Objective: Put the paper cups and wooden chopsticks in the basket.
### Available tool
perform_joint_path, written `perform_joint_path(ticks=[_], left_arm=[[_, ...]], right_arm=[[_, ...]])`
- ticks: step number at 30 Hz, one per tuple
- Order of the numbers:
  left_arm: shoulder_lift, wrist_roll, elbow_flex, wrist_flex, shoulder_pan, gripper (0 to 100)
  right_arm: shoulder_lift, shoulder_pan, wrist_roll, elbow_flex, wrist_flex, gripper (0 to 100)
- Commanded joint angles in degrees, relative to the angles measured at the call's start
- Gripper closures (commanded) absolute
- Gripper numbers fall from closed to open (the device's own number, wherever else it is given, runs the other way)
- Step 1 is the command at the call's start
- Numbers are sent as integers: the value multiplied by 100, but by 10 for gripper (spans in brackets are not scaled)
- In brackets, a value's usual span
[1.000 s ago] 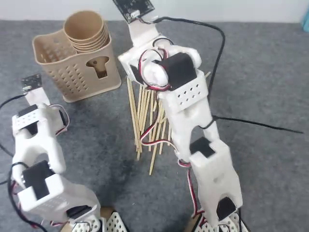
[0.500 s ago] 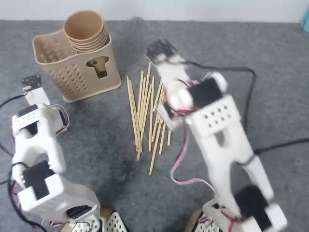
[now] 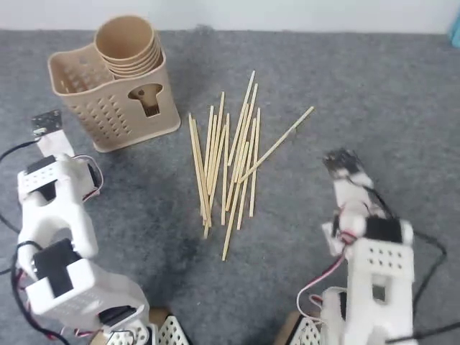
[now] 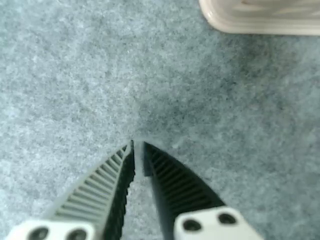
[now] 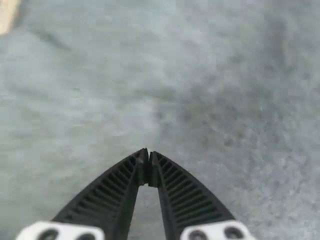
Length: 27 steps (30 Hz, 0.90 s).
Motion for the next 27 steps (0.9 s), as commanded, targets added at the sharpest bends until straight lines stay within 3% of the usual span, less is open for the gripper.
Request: perform_joint_path(ticks=[1,5,16,27], left_arm=[[-105,26,-374,316,88,867],[-105,26,-1218,1196,88,877],[-105,26,-5323,4756,97,888],[-536,105,-7178,4809,149,884]], right_arm=[[-391,576,97,1055,-1147,991],[-541,910,-299,941,-989,990],[-585,1015,-281,1116,-1235,990],[-558,1024,-35,1125,-1226,990]])
